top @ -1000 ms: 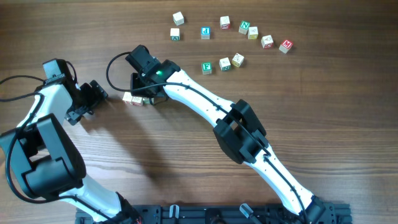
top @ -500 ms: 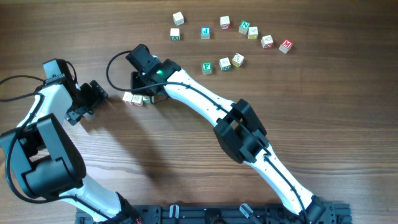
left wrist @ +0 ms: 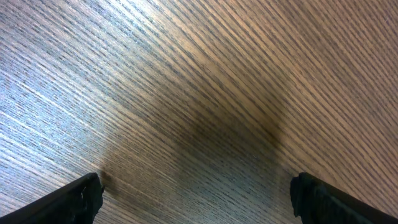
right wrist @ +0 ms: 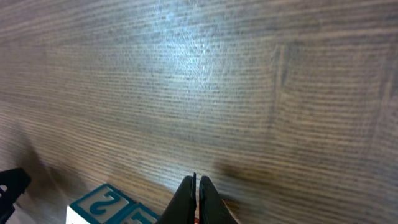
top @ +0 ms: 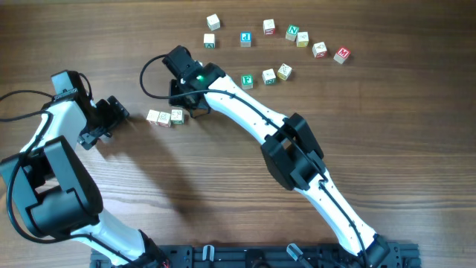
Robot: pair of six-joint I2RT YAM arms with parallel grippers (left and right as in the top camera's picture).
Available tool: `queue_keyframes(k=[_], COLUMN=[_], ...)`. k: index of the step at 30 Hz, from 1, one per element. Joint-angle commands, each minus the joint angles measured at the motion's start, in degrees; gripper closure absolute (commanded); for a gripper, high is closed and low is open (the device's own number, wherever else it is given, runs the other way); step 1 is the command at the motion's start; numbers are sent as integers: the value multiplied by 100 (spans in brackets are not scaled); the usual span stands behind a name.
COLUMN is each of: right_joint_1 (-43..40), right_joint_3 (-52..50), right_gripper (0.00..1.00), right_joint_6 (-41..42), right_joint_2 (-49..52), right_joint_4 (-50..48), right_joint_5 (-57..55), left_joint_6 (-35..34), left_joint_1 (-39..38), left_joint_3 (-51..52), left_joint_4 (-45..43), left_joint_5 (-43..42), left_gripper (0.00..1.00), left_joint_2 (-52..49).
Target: Form a horizontal line
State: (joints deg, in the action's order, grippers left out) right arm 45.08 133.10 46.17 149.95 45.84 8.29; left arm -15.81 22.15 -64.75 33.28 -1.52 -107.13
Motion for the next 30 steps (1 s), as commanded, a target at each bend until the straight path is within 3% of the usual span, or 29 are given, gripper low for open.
queue_keyframes(k=[1, 30], right_joint_1=[37, 157], right_joint_3=[-35, -35], right_gripper=[96, 95], right_joint_6=[-111, -133], right_joint_2=[144, 144], right_joint_4=[37, 197], right_joint_5=[57, 210], left_joint_6=[-9, -9], left_joint_1=[11, 11], left_joint_3=[57, 57], left_joint_4=[-2, -2], left_joint_5=[55, 55], left_gripper=[0, 0], left_joint_2=[138, 138])
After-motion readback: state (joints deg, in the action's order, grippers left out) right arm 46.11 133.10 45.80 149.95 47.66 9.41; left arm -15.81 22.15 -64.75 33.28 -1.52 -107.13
